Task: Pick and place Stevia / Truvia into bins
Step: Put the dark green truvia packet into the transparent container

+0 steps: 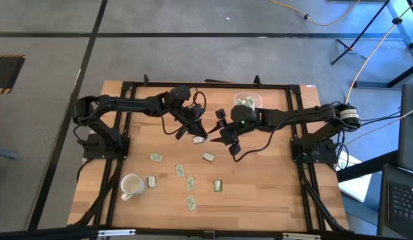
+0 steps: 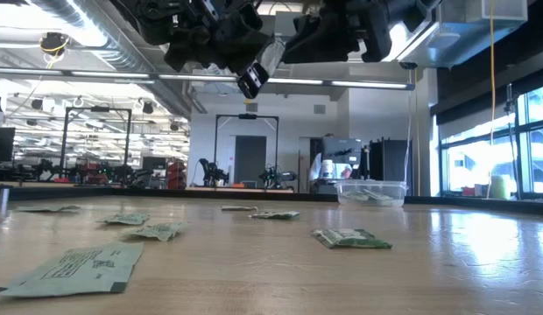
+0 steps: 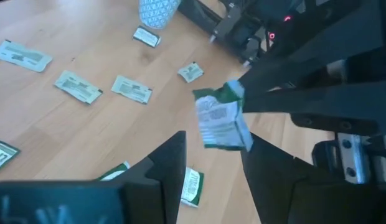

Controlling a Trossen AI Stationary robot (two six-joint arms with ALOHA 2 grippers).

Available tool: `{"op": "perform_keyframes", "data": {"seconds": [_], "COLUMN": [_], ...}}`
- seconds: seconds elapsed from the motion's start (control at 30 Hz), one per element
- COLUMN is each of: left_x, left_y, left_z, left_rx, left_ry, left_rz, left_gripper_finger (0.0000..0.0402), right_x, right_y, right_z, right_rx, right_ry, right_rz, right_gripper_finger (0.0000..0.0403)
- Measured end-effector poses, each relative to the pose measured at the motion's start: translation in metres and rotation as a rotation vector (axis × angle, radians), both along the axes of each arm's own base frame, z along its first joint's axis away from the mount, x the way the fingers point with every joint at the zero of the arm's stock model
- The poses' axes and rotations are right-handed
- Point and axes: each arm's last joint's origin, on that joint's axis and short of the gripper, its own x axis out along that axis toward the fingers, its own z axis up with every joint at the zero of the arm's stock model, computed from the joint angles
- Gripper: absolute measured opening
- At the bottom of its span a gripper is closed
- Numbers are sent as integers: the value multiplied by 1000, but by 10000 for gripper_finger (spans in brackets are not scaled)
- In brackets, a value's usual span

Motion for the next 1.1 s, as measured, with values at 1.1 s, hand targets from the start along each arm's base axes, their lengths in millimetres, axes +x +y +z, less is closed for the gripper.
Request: {"op": "perform_keyframes", "data": {"seconds": [1.1], "left_x": [-5], "left_y": [13], "left_z": [-1], "left_rx": [23], "left_ry": [-3], "left_rz": [34], "left_gripper_finger": [61], "right_x": [1], "right_y": [-1], "right_z": [2], "right_rx": [8], "right_ry": [-15], "right_rz": [-20], "right_gripper_finger": [5]}}
